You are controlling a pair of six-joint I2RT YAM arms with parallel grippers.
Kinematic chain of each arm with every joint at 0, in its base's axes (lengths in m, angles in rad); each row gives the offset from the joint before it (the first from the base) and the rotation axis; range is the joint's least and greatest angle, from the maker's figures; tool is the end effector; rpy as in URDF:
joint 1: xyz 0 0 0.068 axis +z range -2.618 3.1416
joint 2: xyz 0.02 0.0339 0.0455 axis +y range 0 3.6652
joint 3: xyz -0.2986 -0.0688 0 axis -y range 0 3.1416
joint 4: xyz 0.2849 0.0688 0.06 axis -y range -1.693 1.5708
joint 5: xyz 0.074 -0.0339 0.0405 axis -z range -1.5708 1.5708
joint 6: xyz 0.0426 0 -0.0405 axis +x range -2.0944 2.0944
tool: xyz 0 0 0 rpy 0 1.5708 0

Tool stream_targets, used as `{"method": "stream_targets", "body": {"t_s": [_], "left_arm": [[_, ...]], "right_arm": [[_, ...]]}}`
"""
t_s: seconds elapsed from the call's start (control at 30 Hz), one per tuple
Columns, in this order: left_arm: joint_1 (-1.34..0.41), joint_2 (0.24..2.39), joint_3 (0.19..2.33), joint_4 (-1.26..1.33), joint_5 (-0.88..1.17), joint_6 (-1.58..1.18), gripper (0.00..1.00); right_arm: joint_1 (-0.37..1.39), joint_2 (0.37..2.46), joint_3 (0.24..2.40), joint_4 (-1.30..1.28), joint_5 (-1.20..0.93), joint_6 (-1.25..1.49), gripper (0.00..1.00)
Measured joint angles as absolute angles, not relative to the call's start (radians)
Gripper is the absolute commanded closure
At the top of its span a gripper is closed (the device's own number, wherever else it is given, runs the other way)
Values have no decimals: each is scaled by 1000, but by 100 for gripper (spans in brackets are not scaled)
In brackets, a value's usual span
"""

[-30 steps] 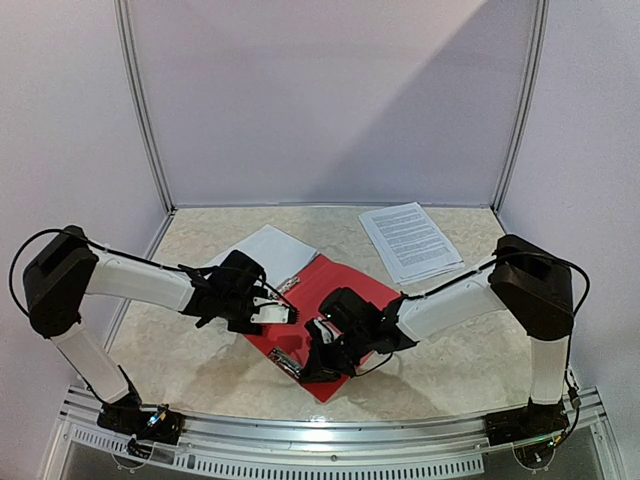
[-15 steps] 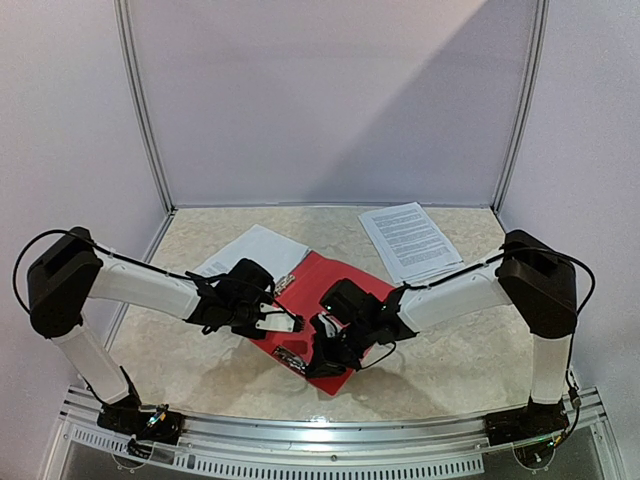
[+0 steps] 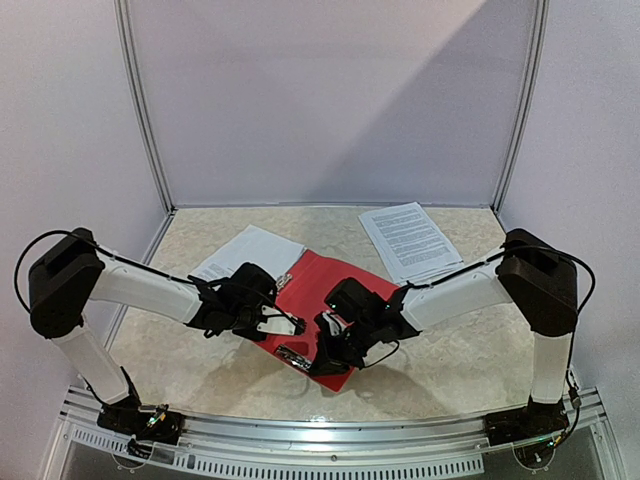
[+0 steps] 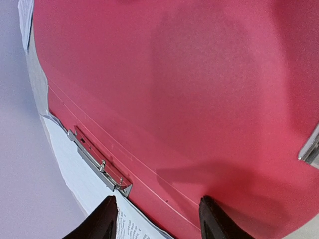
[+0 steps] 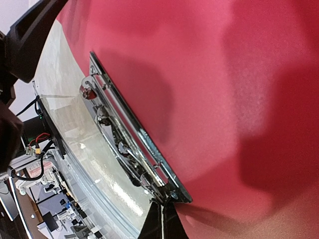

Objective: Put the files into the folder
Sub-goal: Rotate the folder with some files at the center of the board.

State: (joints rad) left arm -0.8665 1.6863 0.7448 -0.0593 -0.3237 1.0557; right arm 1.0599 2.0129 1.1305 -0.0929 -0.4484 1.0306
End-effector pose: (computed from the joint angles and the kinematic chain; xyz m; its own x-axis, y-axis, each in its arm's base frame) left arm 0.2255 -0.2445 0.1188 0.2635 0.9641 -0.0328 0.7756 -0.1915 0.6015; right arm 0.1981 0.3912 0.1084 -0.9843 -0.1754 0.0193 -0.1183 0.7368 0.6656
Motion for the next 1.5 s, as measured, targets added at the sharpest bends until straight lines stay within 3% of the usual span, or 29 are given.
{"method": "stream_targets", "body": {"t_s": [0.4,0.87,1.43,1.5], "left_arm": [[-888,1651,700,2,-324,1088,42],[-856,1642,866,-496,102,1097,42],[-743,1792,1046,-687,144,1029,47],[-738,1820,1079,-710,146,1024,52]], "right_arm": [[1031,2018,1092,-22,-516,1032,100],[987,2026,1092,17,-497,1023,100],[957,2027,1072,87,-490,1024,100],[951,2028,1071,93,-494,1026,100]]}}
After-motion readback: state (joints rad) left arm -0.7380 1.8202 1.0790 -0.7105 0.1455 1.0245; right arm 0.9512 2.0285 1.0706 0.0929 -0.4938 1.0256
